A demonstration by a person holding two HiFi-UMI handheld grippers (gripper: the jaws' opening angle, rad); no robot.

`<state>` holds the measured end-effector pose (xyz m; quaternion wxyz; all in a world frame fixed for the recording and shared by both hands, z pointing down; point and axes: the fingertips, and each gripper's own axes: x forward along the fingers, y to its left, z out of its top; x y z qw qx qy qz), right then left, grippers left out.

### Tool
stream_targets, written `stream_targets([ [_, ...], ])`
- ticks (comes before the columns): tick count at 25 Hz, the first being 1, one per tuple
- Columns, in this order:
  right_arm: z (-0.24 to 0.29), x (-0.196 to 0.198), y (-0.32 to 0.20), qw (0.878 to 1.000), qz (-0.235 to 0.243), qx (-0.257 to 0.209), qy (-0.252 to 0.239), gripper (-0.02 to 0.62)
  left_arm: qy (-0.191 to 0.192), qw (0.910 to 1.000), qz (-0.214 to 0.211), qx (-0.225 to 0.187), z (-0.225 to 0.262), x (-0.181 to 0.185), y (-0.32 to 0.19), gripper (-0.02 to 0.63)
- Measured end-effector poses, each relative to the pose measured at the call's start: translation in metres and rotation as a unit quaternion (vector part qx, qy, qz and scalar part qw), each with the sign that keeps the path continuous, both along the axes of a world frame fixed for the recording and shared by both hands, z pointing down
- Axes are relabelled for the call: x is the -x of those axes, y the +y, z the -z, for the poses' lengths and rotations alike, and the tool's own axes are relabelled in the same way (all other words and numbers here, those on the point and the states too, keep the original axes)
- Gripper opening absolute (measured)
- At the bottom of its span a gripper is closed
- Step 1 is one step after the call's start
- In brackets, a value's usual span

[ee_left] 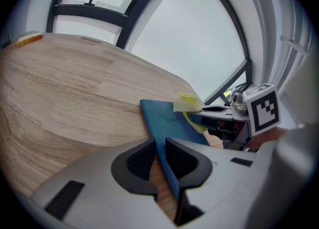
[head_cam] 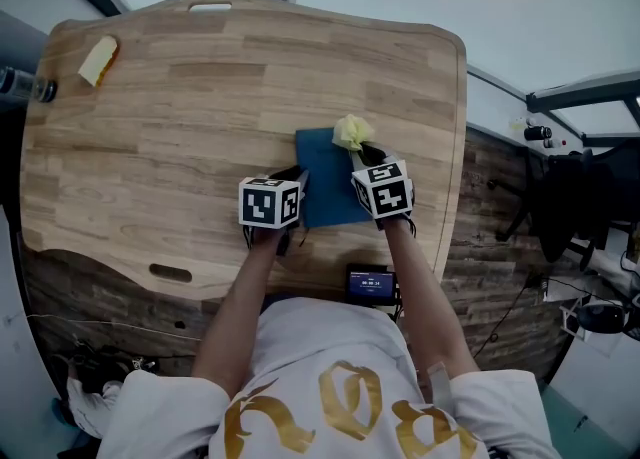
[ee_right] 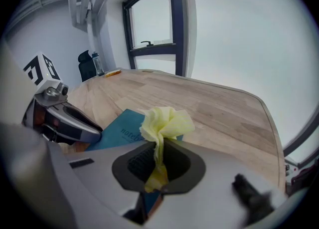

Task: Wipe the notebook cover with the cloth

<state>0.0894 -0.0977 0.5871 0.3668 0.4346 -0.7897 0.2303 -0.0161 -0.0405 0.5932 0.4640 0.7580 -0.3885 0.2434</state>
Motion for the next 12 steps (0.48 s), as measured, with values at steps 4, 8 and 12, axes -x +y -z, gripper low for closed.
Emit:
stream_targets([
  [4,-0.0024,-0.0010,0.0033,1.000,-0.002,0.010,0.002,0.037,0.000,1.0000,0.000,0.000,0.0003,-0.0001,-0.0002,0.074],
  [8,-0.0010,0.0004,0.0026,1.000,-0.004,0.007,0.005,0.037,-0.001,1.0000,0.001,-0.001,0.0007,0.0003,0.0000,0.074],
  [12,-0.0010,0.0066,0.0025,1.000,0.003,0.008,0.004,0.037,-0.003,1.0000,0.001,-0.002,0.0005,0.0003,0.0001,0.074],
])
